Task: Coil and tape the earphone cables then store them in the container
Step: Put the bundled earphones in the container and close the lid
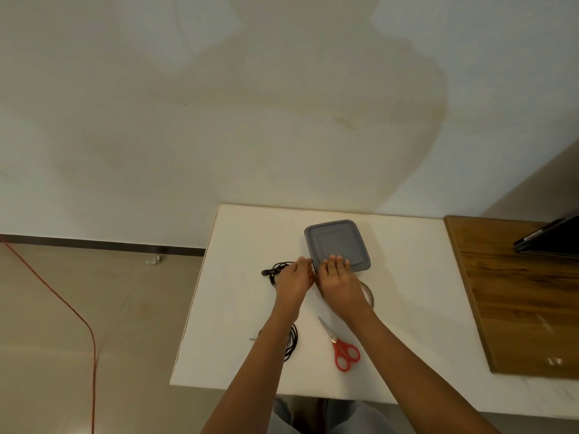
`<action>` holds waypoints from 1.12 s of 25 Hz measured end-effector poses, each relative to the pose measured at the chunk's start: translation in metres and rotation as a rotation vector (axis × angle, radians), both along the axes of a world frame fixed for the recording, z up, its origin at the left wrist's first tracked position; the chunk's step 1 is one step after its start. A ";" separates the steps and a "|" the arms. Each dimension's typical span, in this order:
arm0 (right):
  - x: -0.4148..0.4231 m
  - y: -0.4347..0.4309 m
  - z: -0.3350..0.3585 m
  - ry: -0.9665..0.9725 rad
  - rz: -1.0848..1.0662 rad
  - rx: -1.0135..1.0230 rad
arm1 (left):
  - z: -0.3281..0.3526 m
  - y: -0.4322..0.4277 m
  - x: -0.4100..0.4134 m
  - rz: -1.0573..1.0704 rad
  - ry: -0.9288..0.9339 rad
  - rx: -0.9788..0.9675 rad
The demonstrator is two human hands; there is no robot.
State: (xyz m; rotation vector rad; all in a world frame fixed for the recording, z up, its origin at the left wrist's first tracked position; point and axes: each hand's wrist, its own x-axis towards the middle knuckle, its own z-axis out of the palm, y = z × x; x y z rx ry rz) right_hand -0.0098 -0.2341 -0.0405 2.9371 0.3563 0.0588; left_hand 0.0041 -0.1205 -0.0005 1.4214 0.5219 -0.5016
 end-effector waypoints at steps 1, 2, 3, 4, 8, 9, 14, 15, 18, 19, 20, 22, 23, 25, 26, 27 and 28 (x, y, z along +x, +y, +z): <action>0.000 -0.002 0.000 -0.012 0.020 -0.019 | 0.003 0.000 0.002 0.002 0.004 0.015; 0.002 -0.005 0.002 -0.016 0.025 -0.020 | 0.005 -0.001 0.003 0.003 -0.002 0.042; 0.004 -0.007 0.004 -0.038 0.033 -0.015 | 0.007 -0.001 0.005 -0.029 -0.017 0.100; 0.005 -0.008 0.005 -0.079 0.046 0.010 | 0.008 -0.001 0.006 -0.082 -0.042 0.187; 0.008 -0.007 0.018 -0.261 0.108 0.220 | 0.002 0.002 0.003 -0.158 -0.106 0.301; 0.007 -0.008 0.025 -0.367 0.061 0.287 | 0.003 0.004 0.003 -0.155 -0.110 0.299; -0.011 -0.063 0.058 -0.721 -0.841 1.225 | -0.005 0.000 0.009 -0.181 -0.167 0.354; -0.015 -0.079 0.049 -0.754 -1.008 1.335 | -0.007 0.001 0.009 -0.172 -0.165 0.361; -0.030 -0.110 0.014 -0.654 -1.323 1.519 | -0.002 0.004 0.003 -0.093 -0.196 0.412; -0.036 -0.115 0.007 -0.596 -1.359 1.498 | 0.002 0.006 0.002 -0.021 -0.222 0.441; -0.041 -0.120 0.001 -0.539 -1.387 1.410 | 0.006 0.010 0.001 0.076 -0.228 0.485; -0.046 -0.124 0.000 -0.450 -1.423 1.175 | 0.006 0.028 0.002 0.258 -0.170 0.612; -0.047 -0.121 0.003 -0.477 -1.433 1.071 | 0.004 0.040 0.003 0.297 -0.117 0.662; -0.043 -0.094 0.018 -0.645 -1.198 1.042 | -0.004 0.058 0.004 0.216 0.003 0.693; -0.040 -0.068 0.026 -0.614 -0.967 1.080 | -0.006 0.060 0.003 0.133 0.051 0.696; -0.037 -0.039 0.030 -0.481 -0.747 1.103 | -0.009 0.058 0.002 0.059 0.079 0.701; -0.034 -0.009 0.029 -0.282 -0.604 1.097 | -0.011 0.055 0.002 0.018 0.076 0.709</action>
